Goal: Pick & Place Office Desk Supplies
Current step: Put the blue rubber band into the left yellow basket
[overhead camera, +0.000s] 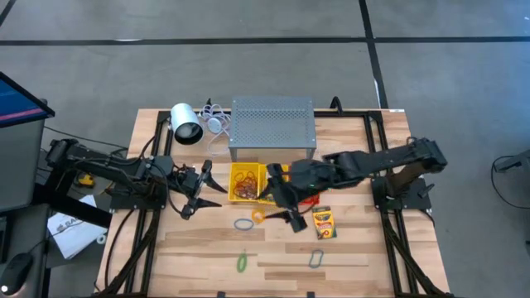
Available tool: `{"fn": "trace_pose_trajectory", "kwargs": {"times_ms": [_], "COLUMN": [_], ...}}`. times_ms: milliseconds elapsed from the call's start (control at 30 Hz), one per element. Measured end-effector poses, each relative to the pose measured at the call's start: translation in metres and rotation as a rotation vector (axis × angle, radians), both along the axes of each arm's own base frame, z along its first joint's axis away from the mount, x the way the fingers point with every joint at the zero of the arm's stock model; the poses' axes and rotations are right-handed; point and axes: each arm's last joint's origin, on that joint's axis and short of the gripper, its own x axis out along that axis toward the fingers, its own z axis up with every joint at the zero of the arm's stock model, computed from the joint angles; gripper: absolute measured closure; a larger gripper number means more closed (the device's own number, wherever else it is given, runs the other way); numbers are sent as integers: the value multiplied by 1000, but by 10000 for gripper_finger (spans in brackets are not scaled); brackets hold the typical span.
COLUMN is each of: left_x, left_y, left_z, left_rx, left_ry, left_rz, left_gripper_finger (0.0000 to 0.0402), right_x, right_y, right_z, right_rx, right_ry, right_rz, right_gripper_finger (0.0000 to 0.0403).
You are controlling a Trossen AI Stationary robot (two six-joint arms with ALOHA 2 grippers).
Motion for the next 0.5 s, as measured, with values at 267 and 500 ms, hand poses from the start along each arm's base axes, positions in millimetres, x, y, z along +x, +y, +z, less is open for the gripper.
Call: {"fn": "trace_pose_trajectory", "kwargs": {"times_ms": [267,500], "left_x": [0,0], "left_y": [0,0], "left_z": [0,0], "left_rx": [0,-13], "left_ry": [0,4], "left_rz": [0,2], "left_gripper_finger": [202,202], "right_x": [-44,-91], "right_y": [1,-8], "right_z": [-14,-52], "right_rx": [79,232], "right_ry": [-225,-332], "right_rz": [28,8], "right_gripper_finger": [159,159]}}
